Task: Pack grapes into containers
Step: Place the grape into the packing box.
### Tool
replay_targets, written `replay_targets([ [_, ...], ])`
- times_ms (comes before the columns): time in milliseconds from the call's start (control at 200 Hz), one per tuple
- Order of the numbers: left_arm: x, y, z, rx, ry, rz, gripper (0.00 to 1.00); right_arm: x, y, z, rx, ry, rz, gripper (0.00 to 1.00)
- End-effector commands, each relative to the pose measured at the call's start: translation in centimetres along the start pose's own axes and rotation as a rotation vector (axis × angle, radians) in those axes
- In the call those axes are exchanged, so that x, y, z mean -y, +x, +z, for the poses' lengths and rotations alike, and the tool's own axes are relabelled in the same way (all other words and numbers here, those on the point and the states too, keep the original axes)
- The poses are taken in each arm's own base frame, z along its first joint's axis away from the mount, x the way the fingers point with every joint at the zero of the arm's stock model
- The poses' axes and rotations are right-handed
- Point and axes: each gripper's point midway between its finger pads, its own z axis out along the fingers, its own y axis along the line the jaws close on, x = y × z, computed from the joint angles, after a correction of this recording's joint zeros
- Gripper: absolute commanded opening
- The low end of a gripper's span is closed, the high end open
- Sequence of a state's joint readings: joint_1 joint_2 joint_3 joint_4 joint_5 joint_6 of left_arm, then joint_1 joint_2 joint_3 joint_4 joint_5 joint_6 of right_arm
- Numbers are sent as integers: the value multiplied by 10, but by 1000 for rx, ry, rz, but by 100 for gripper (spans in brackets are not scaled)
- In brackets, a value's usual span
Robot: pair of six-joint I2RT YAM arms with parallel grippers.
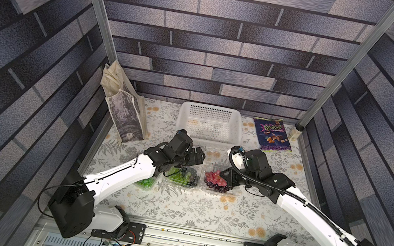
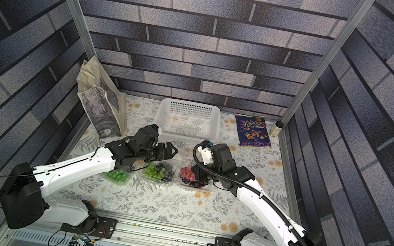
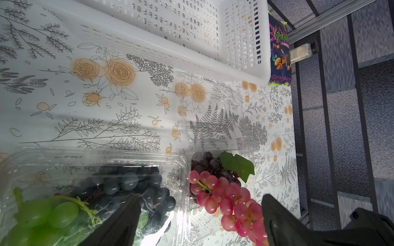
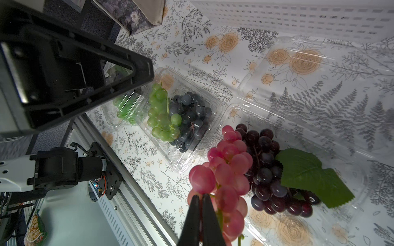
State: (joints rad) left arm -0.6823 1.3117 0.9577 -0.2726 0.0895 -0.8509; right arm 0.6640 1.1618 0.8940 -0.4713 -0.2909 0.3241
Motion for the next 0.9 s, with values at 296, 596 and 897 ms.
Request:
replay_targets([
  [296,2,-1,-8,35,6,-6,91,49,28,19,-94,221,28,0],
  [596,-1,3,1,15,-7,-2,92,68,33,27,-116,303,14,2],
  [897,-3,5,8,-2,-11,-4,92,77,51,40,-163,305,31,4],
])
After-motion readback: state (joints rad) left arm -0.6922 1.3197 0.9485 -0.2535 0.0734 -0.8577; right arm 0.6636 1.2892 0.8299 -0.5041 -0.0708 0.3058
